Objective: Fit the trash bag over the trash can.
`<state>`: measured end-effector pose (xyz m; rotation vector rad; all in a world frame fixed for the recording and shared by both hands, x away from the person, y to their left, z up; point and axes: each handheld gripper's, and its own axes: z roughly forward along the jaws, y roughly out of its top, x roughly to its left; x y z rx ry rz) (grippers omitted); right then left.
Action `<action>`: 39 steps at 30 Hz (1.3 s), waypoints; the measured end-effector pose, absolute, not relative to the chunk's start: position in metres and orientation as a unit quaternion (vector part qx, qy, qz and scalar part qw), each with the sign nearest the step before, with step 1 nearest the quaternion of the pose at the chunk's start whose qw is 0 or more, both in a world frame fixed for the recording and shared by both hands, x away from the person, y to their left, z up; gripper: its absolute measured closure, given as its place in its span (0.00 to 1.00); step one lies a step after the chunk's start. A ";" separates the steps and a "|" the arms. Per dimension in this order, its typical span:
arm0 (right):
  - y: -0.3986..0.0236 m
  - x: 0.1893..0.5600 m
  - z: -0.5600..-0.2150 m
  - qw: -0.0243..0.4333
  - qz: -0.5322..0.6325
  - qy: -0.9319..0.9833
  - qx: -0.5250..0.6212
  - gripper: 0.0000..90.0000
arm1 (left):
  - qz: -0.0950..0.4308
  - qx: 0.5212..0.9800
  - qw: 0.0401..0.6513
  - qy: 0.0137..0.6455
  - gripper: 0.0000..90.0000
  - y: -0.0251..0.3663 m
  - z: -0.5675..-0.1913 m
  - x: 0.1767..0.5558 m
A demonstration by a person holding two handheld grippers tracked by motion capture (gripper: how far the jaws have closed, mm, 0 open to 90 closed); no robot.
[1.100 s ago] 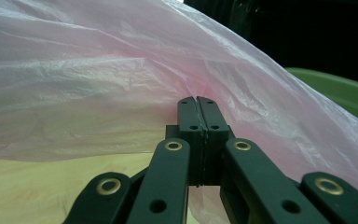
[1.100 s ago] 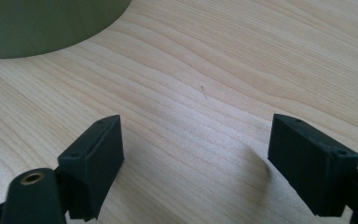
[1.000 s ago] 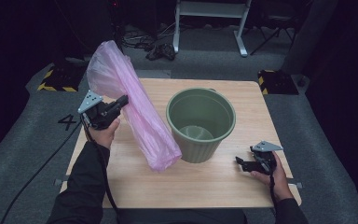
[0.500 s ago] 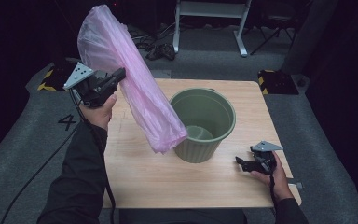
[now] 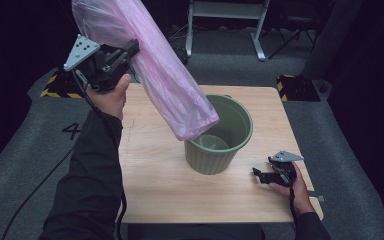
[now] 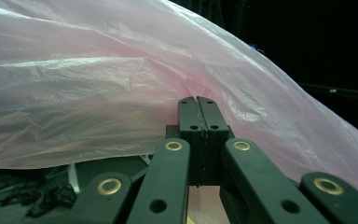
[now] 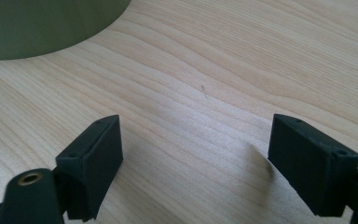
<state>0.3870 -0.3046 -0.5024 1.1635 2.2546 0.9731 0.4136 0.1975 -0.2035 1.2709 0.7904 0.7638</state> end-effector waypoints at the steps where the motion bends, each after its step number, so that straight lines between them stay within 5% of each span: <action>1: -0.305 0.387 -0.502 0.211 0.350 0.811 0.419 0.20 | 0.340 0.564 0.668 0.347 1.00 0.193 -0.203 0.414; 15: -0.304 0.387 -0.502 0.211 0.351 0.812 0.417 0.20 | 0.366 0.585 0.661 0.295 1.00 0.138 -0.166 0.416; 26: -0.304 0.387 -0.502 0.213 0.351 0.813 0.413 0.20 | 0.387 0.609 0.611 0.325 1.00 0.124 -0.258 0.437; 39: -0.304 0.381 -0.489 0.210 0.372 0.806 0.409 0.22 | 0.366 0.671 0.568 0.305 1.00 0.117 -0.311 0.442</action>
